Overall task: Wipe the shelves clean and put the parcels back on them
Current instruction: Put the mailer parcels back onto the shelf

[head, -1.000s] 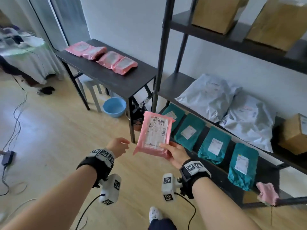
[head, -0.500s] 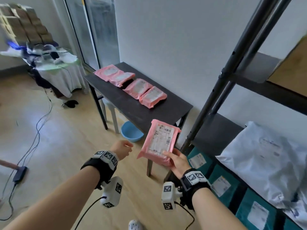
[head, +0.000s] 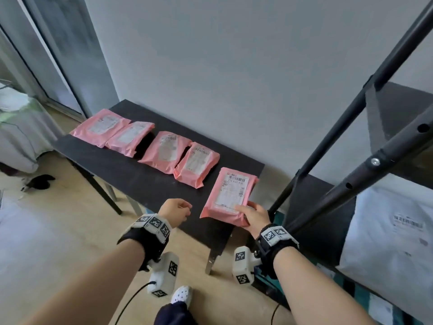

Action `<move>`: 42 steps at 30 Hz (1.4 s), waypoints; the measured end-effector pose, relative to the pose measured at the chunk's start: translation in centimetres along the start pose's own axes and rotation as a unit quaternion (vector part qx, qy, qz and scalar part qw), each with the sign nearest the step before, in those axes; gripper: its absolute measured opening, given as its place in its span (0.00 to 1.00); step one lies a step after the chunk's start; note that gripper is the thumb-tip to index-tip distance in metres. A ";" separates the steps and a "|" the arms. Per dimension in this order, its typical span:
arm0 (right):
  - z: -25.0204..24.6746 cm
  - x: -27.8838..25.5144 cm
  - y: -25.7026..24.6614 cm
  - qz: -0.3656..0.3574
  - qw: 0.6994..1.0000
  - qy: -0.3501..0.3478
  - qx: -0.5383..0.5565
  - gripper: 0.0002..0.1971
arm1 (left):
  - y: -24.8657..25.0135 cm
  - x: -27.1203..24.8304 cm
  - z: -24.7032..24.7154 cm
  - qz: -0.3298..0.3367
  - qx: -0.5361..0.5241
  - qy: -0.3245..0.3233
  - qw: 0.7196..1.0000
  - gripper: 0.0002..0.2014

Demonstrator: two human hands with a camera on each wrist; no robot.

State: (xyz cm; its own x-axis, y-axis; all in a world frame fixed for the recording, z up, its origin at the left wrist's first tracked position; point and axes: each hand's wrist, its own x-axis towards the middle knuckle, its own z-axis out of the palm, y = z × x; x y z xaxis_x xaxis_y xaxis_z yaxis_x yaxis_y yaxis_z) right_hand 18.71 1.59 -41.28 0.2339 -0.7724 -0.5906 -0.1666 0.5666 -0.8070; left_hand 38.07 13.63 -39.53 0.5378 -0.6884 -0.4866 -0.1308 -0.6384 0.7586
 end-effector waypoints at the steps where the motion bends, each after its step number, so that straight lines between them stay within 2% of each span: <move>1: 0.6 0.9 -0.6 0.002 1.000 0.011 0.002 0.18 | 0.5 1.4 -0.2 0.001 0.007 -0.014 1.000 0.09; 4: 2.3 3.4 -1.9 0.016 0.999 0.039 0.009 0.17 | 2.1 5.2 -0.9 0.008 0.038 -0.055 0.998 0.09; 8: 4.1 6.4 -2.8 0.027 0.997 0.068 0.018 0.21 | 4.0 9.4 -1.4 0.038 0.091 -0.103 0.990 0.08; 12: 4.6 8.8 -2.7 0.040 0.995 0.090 0.029 0.23 | 5.7 13.1 -1.4 0.059 0.131 -0.122 0.982 0.07; 17: 4.4 10.2 -1.9 0.048 0.993 0.105 0.020 0.23 | 5.9 15.1 -0.9 0.058 0.170 -0.130 0.975 0.11; 23: 4.8 10.3 -1.8 0.045 0.992 0.118 -0.005 0.23 | 5.2 16.1 -0.7 0.056 0.189 -0.136 0.971 0.12; 28: 4.1 8.1 -2.2 0.038 0.991 0.121 -0.049 0.25 | 4.9 15.2 -0.7 0.066 0.205 -0.133 0.967 0.09; 32: 3.1 4.7 -1.8 0.028 0.992 0.106 -0.055 0.32 | 5.7 12.9 -0.6 0.093 0.227 -0.127 0.961 0.07; 37: 0.4 -0.4 0.6 0.012 0.994 0.108 -0.029 0.24 | 6.0 7.8 1.4 0.138 0.256 -0.152 0.944 0.10; 42: -4.9 -6.6 4.9 0.002 0.993 0.120 -0.014 0.21 | 4.9 1.2 5.4 0.184 0.320 -0.177 0.912 0.12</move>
State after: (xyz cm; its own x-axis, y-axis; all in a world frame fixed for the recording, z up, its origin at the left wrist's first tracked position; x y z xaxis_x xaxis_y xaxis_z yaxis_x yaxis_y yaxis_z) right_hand 11.70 8.05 -41.36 -0.0022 -0.8180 -0.5753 -0.1948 0.5646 -0.8021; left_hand 33.57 7.82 -38.69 0.0708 -0.8924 -0.4457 -0.7686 -0.3336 0.5459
